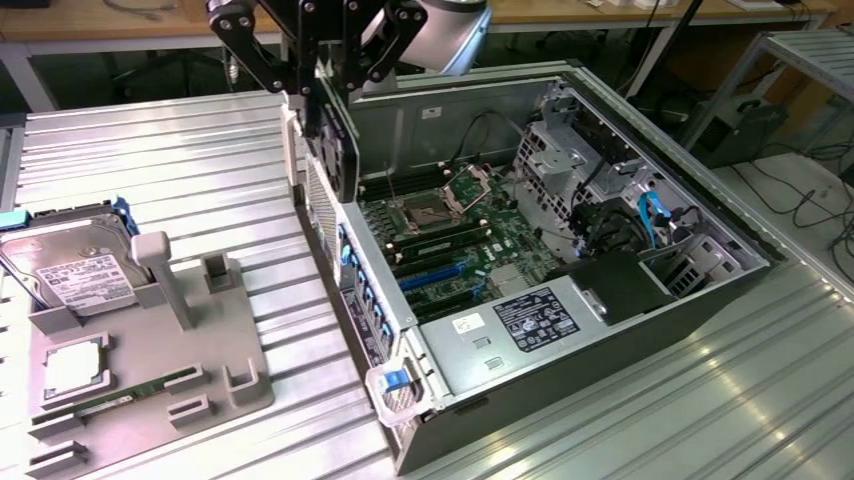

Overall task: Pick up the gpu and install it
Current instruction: 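Pick up the gpu and move the gpu toward the slot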

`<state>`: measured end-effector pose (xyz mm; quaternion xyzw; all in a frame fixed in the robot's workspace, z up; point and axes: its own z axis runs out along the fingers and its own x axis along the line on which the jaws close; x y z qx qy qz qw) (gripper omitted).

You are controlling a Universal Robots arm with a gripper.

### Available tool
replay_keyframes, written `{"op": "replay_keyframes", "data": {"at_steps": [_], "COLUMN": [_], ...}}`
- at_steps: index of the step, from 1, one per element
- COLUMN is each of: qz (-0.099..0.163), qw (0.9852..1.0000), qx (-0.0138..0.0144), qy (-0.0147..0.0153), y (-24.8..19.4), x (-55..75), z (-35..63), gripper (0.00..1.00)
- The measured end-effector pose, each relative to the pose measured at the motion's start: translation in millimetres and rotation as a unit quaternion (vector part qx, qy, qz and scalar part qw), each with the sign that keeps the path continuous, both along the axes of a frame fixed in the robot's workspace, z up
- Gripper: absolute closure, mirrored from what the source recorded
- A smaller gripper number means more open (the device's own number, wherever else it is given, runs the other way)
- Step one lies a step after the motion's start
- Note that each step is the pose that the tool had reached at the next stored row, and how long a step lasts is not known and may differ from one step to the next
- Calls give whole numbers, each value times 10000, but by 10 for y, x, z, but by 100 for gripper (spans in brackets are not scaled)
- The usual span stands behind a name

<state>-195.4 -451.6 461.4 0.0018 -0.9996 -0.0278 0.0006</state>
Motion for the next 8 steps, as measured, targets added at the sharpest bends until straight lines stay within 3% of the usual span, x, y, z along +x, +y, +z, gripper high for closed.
{"op": "replay_keyframes", "data": {"at_steps": [8], "qz": [0], "qw": [10000], "qx": [0], "qy": [0], "y": [0], "x": [77], "z": [0], "gripper": [73]}}
